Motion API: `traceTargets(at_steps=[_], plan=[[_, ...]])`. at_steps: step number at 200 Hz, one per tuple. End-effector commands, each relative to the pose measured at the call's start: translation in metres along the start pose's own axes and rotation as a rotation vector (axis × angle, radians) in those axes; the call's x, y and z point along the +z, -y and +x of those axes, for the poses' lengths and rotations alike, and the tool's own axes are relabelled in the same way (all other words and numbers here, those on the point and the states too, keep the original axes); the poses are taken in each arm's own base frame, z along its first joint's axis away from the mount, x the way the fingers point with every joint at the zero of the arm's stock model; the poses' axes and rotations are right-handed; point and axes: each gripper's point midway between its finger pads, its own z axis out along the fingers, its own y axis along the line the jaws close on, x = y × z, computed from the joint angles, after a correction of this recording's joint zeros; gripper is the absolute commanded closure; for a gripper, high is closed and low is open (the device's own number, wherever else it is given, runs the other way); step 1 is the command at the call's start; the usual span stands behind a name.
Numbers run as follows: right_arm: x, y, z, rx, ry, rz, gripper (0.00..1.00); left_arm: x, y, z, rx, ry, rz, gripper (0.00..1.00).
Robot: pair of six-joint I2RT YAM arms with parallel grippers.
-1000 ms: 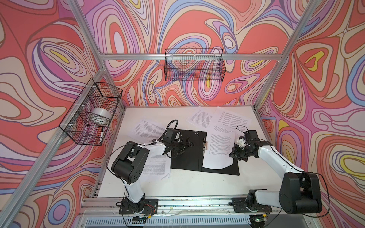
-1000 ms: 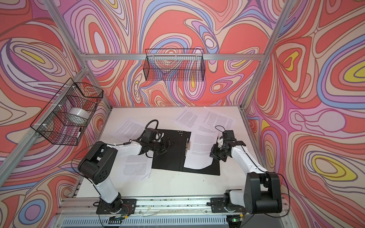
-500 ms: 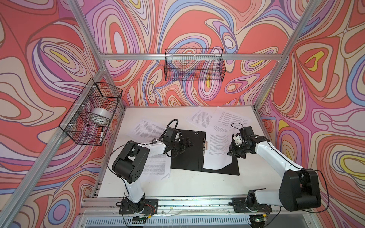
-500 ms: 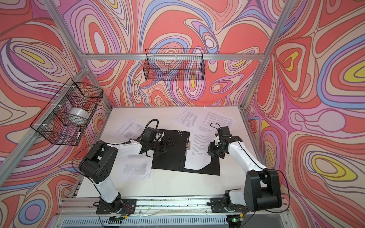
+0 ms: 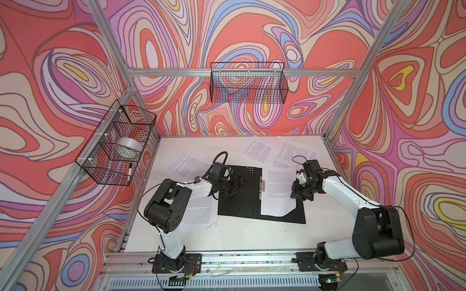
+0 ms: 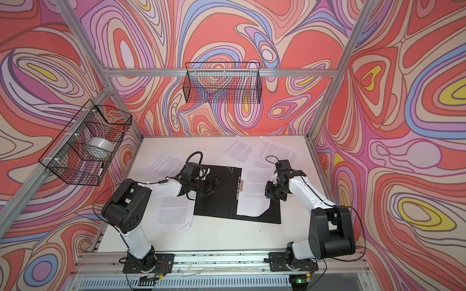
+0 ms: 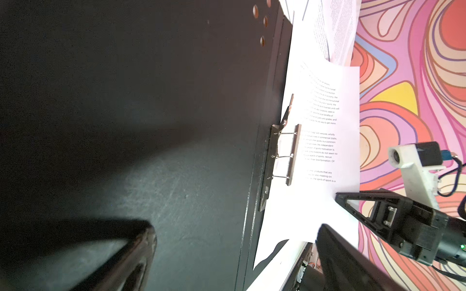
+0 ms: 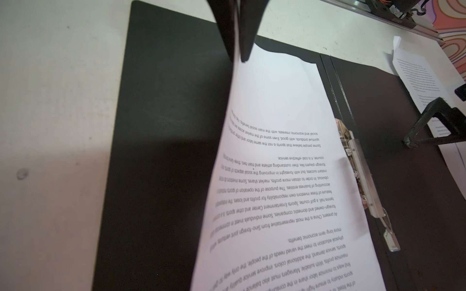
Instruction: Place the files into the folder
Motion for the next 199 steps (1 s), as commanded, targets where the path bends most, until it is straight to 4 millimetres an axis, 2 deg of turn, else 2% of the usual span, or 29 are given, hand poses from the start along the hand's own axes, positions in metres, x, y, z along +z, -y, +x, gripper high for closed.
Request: traceTargets(at_steps=[1, 20, 43, 67, 100, 147, 199], plan=[[-0.001, -0.002, -0.005, -0.017, 0.013, 0.009, 0.72, 0.009, -0.096, 0.042, -0.151, -0.101, -0.297, 0.00], [0.000, -0.009, -0.012, -0.010, 0.044, -0.038, 0.52, 0.008, -0.095, 0.042, -0.149, -0.101, -0.297, 0.00], [0.004, -0.016, -0.023, -0.008, 0.070, -0.077, 0.40, 0.008, -0.095, 0.041, -0.149, -0.101, -0.295, 0.00], [0.009, -0.005, -0.035, 0.029, 0.082, -0.050, 0.35, 0.006, -0.094, 0.041, -0.146, -0.097, -0.295, 0.00], [0.012, 0.012, -0.054, 0.110, 0.119, -0.059, 0.32, 0.003, -0.096, 0.042, -0.148, -0.094, -0.295, 0.00], [0.025, 0.010, -0.084, 0.107, 0.137, -0.122, 0.31, 0.004, -0.098, 0.043, -0.155, -0.099, -0.290, 0.00], [0.037, 0.014, -0.101, 0.100, 0.126, -0.131, 0.41, 0.001, -0.099, 0.042, -0.157, -0.096, -0.285, 0.00]])
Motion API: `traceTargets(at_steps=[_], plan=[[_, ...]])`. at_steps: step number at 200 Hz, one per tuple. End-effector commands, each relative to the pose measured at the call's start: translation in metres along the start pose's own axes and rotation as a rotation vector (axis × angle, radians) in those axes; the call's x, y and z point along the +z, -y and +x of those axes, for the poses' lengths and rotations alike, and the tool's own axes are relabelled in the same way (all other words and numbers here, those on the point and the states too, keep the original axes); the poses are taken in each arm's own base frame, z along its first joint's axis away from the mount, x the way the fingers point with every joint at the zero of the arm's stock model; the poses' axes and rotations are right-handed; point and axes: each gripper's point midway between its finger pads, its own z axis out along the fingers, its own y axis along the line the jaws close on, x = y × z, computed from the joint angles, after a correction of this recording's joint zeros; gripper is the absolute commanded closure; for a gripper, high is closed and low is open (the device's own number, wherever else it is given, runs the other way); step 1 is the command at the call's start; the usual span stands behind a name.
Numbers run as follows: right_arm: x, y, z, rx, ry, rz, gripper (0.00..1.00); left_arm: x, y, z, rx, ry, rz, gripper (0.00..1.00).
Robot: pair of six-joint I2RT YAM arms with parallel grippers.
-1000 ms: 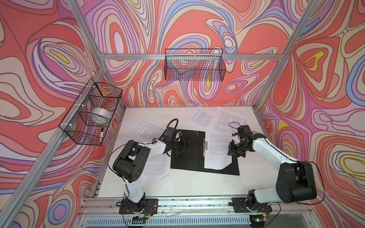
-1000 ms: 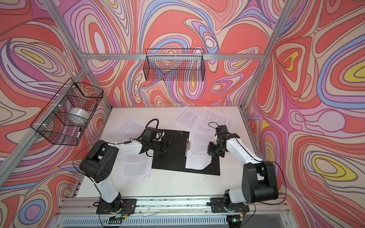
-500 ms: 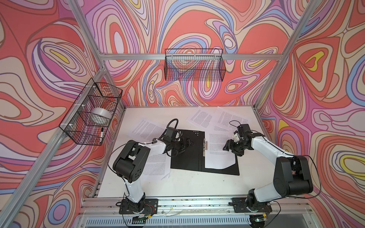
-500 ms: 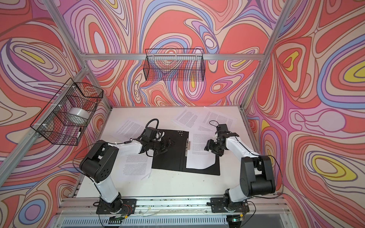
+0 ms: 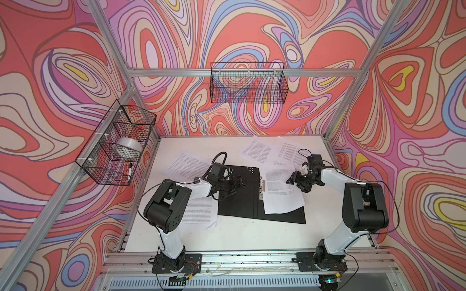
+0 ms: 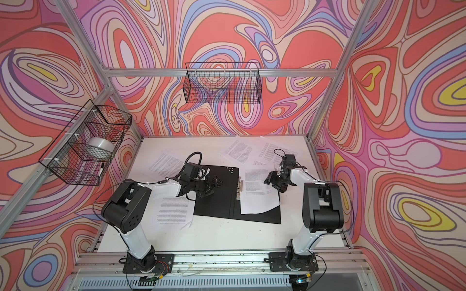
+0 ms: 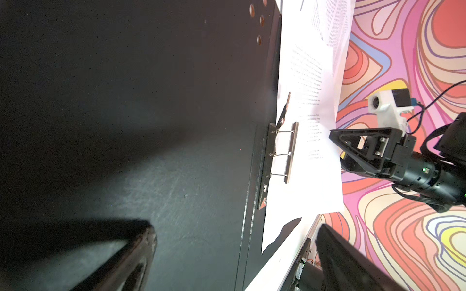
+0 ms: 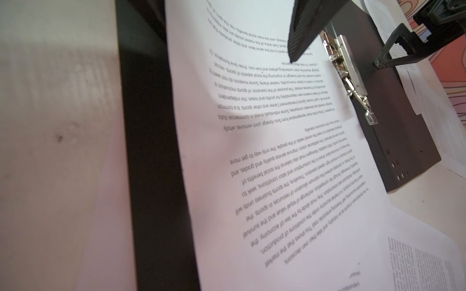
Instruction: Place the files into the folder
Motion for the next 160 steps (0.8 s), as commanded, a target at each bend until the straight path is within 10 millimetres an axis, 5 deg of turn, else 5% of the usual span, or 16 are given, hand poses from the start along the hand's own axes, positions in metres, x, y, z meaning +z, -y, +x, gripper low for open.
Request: traceTargets(at_steps=[1, 66, 96, 160], plan=[[0.002, -0.005, -0.015, -0.029, 0.016, -0.019, 0.41, 0.001, -0.097, 0.043, -0.164, -0.092, -0.304, 0.00], [0.014, -0.001, -0.035, -0.056, 0.004, -0.023, 0.37, 0.001, -0.098, 0.044, -0.167, -0.093, -0.301, 0.01], [0.013, 0.001, -0.039, -0.060, 0.005, -0.008, 0.43, 0.001, -0.097, 0.043, -0.170, -0.091, -0.298, 0.01], [0.005, 0.007, -0.033, -0.070, 0.023, 0.022, 0.95, 0.001, -0.098, 0.044, -0.166, -0.095, -0.298, 0.01]])
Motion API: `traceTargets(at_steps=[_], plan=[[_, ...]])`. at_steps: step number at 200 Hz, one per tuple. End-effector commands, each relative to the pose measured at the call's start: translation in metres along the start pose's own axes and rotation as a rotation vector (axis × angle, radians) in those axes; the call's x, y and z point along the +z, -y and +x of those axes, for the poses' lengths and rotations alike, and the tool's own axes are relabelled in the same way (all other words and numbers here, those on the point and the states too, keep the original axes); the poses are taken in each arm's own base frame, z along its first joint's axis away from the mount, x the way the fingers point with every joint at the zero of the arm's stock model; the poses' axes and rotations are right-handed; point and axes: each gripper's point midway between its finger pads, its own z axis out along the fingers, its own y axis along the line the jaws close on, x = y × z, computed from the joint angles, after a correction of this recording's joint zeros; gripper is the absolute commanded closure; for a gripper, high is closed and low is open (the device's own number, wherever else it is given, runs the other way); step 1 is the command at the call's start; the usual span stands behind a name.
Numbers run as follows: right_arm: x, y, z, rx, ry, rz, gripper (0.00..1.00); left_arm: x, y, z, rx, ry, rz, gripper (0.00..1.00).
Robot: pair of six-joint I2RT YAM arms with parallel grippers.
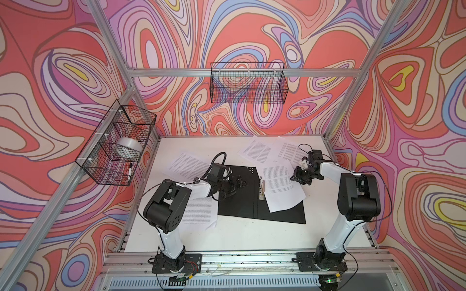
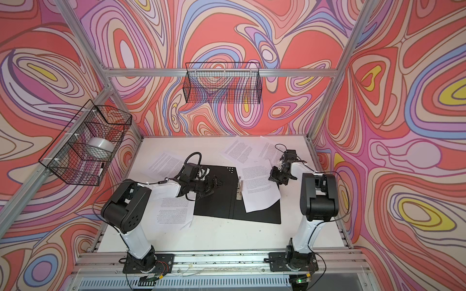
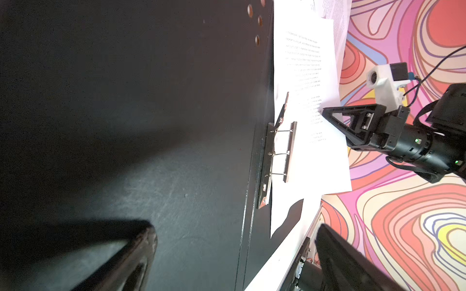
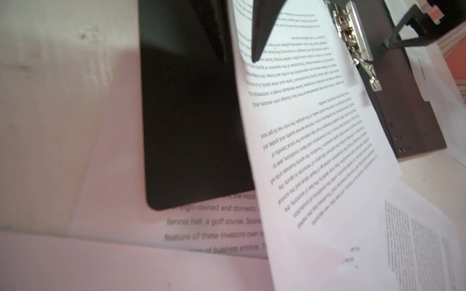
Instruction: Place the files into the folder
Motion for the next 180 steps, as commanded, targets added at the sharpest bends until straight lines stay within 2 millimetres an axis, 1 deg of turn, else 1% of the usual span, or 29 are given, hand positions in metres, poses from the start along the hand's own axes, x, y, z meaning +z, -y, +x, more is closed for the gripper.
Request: traceTargets(at_steps=[1, 10, 22, 24, 27, 56, 76, 91, 123, 154, 180], plan=[[-0.008, 0.003, 0.004, -0.012, 0.011, 0.019, 0.95, 0.000, -0.098, 0.044, -0.171, -0.098, -0.309, 0.01], [-0.012, 0.001, 0.005, -0.012, 0.018, 0.015, 1.00, 0.000, -0.098, 0.044, -0.168, -0.099, -0.310, 0.01], [-0.014, 0.002, 0.010, -0.006, 0.011, 0.019, 1.00, 0.000, -0.099, 0.045, -0.166, -0.099, -0.311, 0.01], [-0.020, -0.001, 0.008, -0.013, 0.027, 0.015, 1.00, 0.000, -0.098, 0.045, -0.166, -0.101, -0.311, 0.01], [-0.023, -0.001, 0.009, -0.013, 0.033, 0.017, 1.00, 0.000, -0.098, 0.045, -0.165, -0.100, -0.309, 0.01], [-0.036, -0.002, 0.024, -0.016, 0.033, 0.018, 1.00, 0.000, -0.097, 0.044, -0.163, -0.100, -0.305, 0.01], [-0.044, 0.006, 0.033, -0.035, 0.031, 0.065, 1.00, 0.000, -0.096, 0.044, -0.159, -0.099, -0.303, 0.01], [-0.045, 0.009, 0.039, -0.033, 0.026, 0.075, 1.00, 0.000, -0.097, 0.044, -0.156, -0.104, -0.305, 0.01], [-0.043, 0.003, 0.051, 0.024, 0.028, 0.010, 1.00, 0.002, -0.097, 0.044, -0.160, -0.110, -0.302, 0.01], [-0.045, -0.008, 0.053, 0.055, 0.043, -0.056, 1.00, 0.002, -0.097, 0.045, -0.164, -0.111, -0.302, 0.01], [-0.046, -0.005, 0.053, 0.057, 0.044, -0.038, 1.00, 0.002, -0.097, 0.045, -0.166, -0.110, -0.300, 0.01]])
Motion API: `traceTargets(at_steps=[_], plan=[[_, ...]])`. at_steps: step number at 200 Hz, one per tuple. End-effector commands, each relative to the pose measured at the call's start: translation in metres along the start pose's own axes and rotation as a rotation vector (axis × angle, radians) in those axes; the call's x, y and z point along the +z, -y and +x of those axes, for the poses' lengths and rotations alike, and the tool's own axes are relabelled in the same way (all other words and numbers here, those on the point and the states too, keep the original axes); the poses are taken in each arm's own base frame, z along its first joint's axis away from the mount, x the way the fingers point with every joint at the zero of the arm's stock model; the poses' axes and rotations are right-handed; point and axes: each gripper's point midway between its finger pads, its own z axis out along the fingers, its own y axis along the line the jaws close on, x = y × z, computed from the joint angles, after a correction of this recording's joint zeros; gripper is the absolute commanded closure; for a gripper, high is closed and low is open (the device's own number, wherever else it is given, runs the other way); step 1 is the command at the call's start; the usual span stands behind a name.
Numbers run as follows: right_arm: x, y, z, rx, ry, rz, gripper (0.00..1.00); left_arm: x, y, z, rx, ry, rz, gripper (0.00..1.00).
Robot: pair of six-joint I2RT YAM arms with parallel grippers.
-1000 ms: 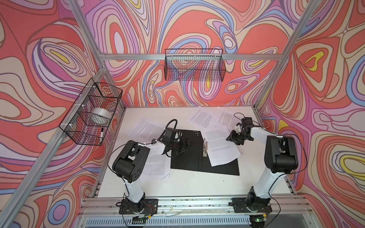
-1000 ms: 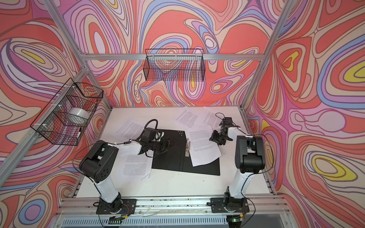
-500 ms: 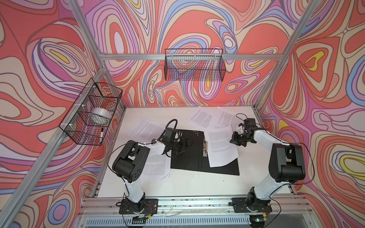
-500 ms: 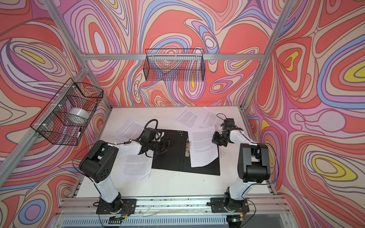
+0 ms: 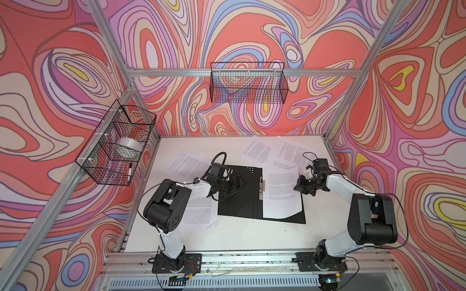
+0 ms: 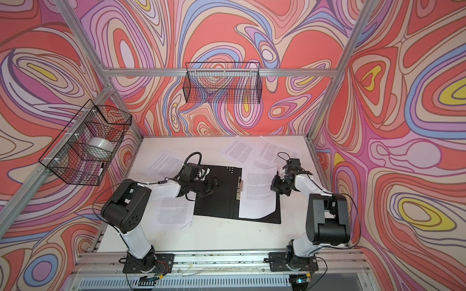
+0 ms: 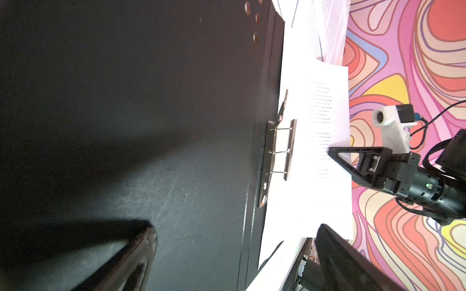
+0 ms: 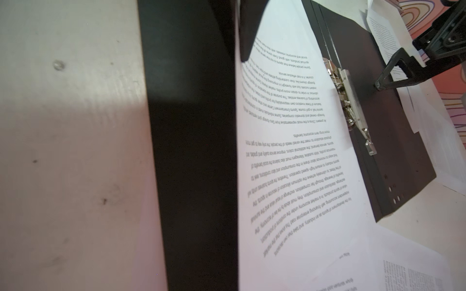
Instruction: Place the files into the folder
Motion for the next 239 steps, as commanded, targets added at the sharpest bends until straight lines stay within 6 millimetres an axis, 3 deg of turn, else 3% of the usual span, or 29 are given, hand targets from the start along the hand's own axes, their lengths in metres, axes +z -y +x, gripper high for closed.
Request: traceTargets(at_steps=[1, 77, 167, 239], plan=[[-0.007, -0.007, -0.006, 0.005, 0.034, -0.025, 1.00, 0.002, -0.095, 0.046, -0.182, -0.108, -0.300, 0.01], [-0.004, 0.003, 0.010, 0.004, 0.004, -0.001, 1.00, 0.003, -0.096, 0.045, -0.184, -0.111, -0.301, 0.01], [-0.006, 0.008, 0.011, -0.034, 0.000, 0.034, 1.00, 0.004, -0.096, 0.045, -0.188, -0.112, -0.295, 0.01], [-0.003, -0.001, 0.010, -0.017, 0.002, -0.014, 1.00, 0.005, -0.098, 0.047, -0.193, -0.112, -0.292, 0.01]])
